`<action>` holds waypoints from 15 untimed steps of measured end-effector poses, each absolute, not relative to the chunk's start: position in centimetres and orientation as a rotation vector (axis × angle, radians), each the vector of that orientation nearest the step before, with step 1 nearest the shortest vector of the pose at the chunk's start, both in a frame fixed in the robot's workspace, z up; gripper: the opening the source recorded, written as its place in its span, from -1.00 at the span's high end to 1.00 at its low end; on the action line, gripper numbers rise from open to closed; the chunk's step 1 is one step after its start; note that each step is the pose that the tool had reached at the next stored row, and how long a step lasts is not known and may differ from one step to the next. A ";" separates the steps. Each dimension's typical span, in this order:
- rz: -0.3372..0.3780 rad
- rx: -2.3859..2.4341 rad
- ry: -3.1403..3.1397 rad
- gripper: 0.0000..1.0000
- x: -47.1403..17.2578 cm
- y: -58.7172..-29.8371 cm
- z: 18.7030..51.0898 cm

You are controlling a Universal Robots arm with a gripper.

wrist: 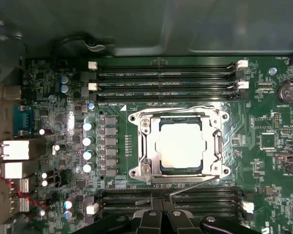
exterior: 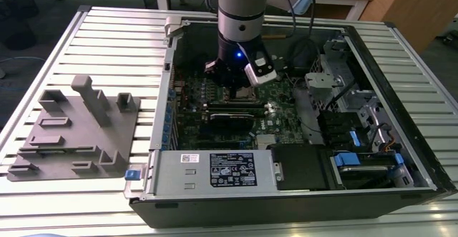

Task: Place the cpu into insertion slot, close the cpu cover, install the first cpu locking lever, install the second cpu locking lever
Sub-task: 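Install the second cpu locking lever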

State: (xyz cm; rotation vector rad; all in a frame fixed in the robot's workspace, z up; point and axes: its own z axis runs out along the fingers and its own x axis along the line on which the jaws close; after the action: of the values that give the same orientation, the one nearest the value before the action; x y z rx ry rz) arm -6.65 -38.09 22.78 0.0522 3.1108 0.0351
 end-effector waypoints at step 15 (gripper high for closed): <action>0.033 0.052 3.111 0.79 -7.3 -38.1 22.1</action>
State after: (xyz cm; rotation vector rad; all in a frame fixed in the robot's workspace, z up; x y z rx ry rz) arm -7.26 -38.09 22.08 0.0522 3.1107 0.0326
